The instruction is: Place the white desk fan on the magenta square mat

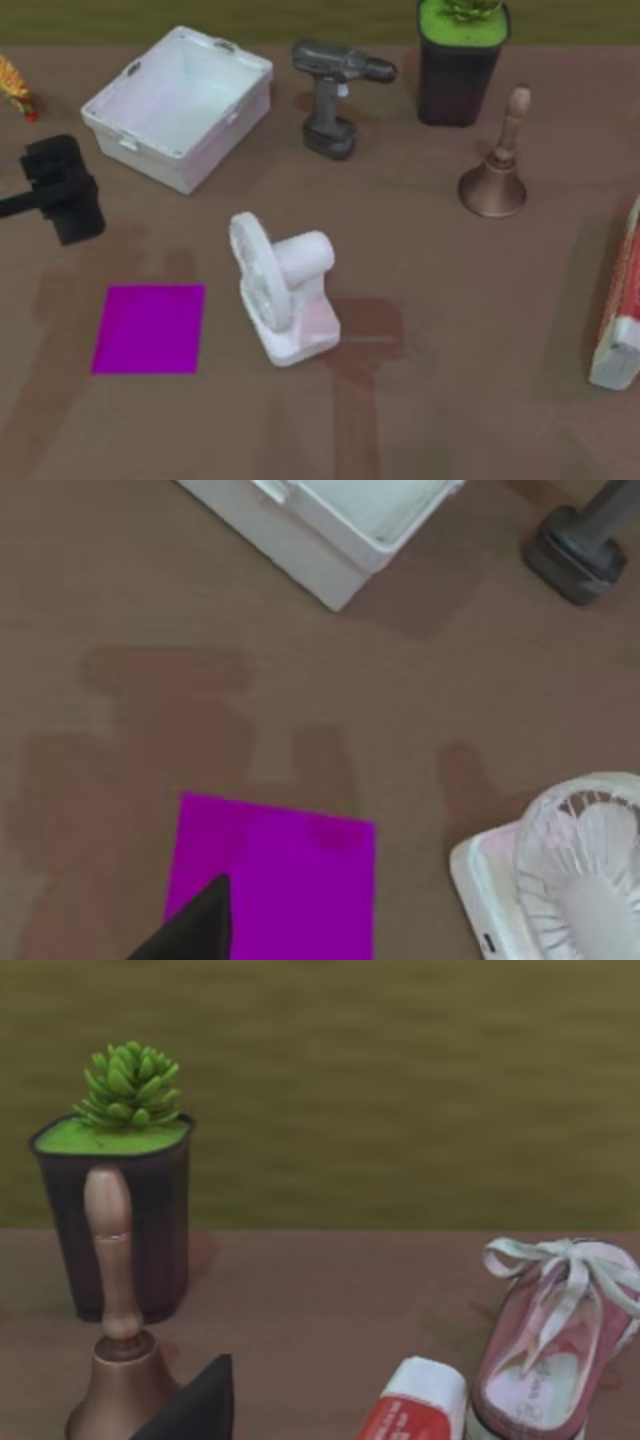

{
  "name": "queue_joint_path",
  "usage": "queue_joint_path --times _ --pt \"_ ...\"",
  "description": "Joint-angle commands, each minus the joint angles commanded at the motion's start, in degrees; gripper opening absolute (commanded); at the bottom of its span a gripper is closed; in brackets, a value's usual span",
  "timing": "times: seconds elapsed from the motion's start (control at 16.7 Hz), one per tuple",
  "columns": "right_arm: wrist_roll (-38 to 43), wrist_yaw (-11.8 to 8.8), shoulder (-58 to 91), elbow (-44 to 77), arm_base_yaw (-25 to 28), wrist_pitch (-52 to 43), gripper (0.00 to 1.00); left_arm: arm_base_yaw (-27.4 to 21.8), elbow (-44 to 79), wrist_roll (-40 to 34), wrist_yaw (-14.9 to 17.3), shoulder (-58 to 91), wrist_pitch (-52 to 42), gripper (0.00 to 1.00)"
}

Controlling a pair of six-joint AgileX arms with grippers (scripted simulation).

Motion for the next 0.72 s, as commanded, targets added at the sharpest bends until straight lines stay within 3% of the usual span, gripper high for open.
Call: queue_joint_path --times 0.42,0.72 --pt "0.00 0.00 0.00 0.00 0.00 0.00 1.00 -11.14 36.44 -19.17 -0.09 41.37 -27.96 1.00" --pt "0.00 0.00 0.00 0.00 0.00 0.00 1.00 -16.67 54.88 -28.77 0.00 60.07 -41.14 1.00"
